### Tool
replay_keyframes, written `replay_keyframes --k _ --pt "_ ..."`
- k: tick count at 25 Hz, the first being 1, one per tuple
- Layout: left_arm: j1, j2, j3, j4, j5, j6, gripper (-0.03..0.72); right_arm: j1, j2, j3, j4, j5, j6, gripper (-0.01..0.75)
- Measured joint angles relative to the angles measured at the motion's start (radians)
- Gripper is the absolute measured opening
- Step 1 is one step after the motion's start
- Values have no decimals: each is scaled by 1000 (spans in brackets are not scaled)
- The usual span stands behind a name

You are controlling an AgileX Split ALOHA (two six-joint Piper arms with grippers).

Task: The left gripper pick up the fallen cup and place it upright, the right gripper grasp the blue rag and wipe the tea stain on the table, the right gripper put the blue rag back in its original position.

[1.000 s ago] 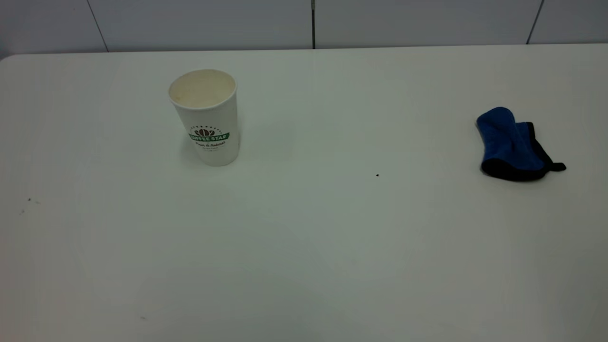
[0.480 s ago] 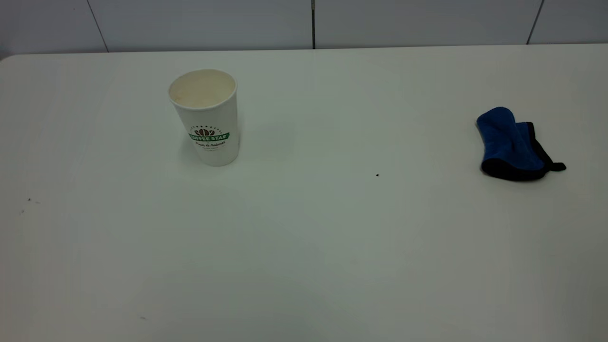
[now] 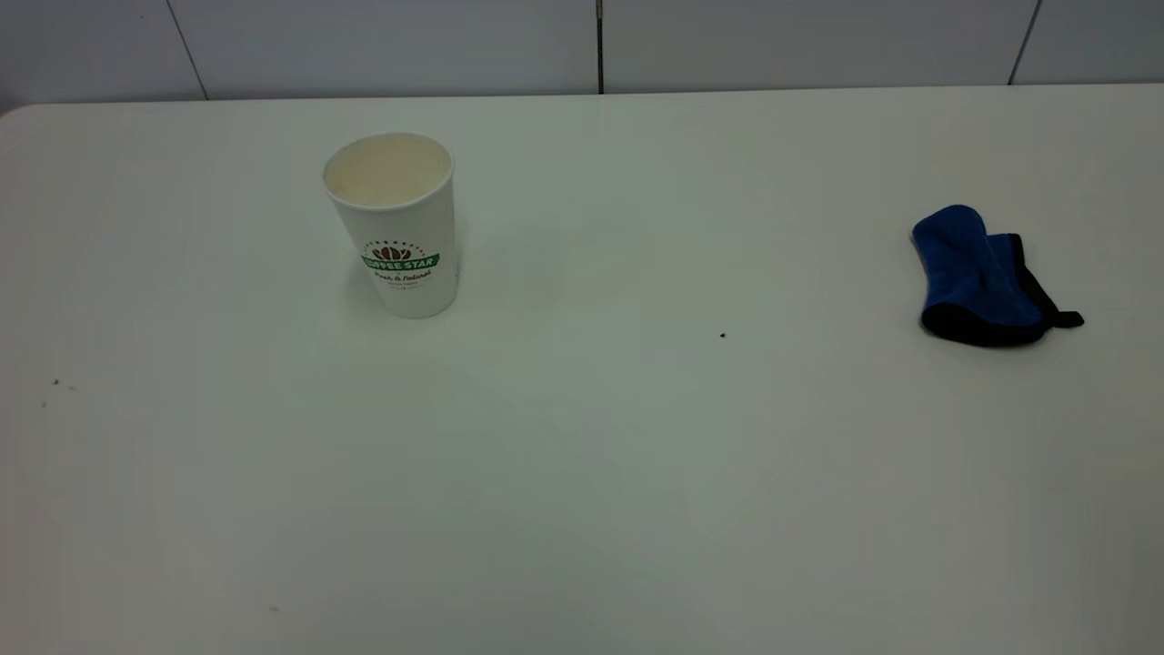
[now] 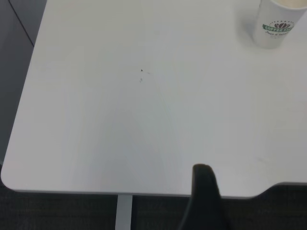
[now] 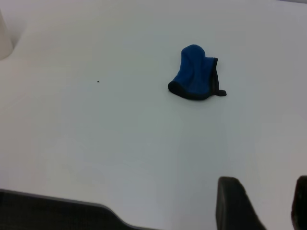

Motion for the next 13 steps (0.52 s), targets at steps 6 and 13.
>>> replay_keyframes --k 6,13 --pt "0 0 0 0 0 0 566 0 0 0 0 0 0 246" --pt "0 0 0 0 0 0 566 0 0 0 0 0 0 233"
